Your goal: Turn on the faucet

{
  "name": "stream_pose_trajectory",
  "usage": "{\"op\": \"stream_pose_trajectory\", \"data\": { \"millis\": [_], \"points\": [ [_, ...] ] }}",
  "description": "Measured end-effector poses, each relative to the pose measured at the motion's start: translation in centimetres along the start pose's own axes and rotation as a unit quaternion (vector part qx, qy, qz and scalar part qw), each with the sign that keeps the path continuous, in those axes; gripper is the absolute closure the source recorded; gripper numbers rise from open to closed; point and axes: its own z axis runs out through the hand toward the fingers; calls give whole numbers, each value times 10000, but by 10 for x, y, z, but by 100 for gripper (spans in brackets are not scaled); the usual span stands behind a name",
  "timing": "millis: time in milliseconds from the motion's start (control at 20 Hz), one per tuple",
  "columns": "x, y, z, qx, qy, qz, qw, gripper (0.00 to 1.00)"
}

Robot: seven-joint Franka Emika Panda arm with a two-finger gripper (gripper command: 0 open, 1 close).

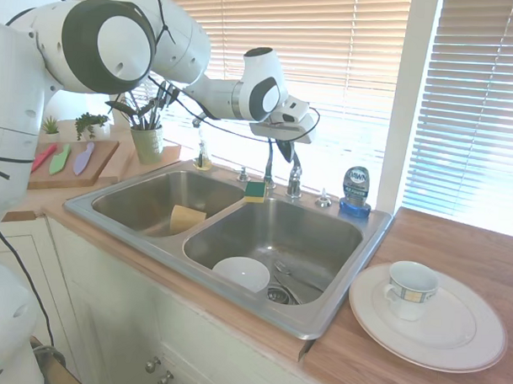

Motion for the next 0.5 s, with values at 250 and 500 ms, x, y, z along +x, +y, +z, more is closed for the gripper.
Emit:
{"op": "stream_pose_trajectory", "data": {
  "millis": [250,500],
  "points": [
    [-4,7,6,-206,-189,28,9996,100],
    [-18,30,26,-814,-816,108,9933,100]
  ]
}}
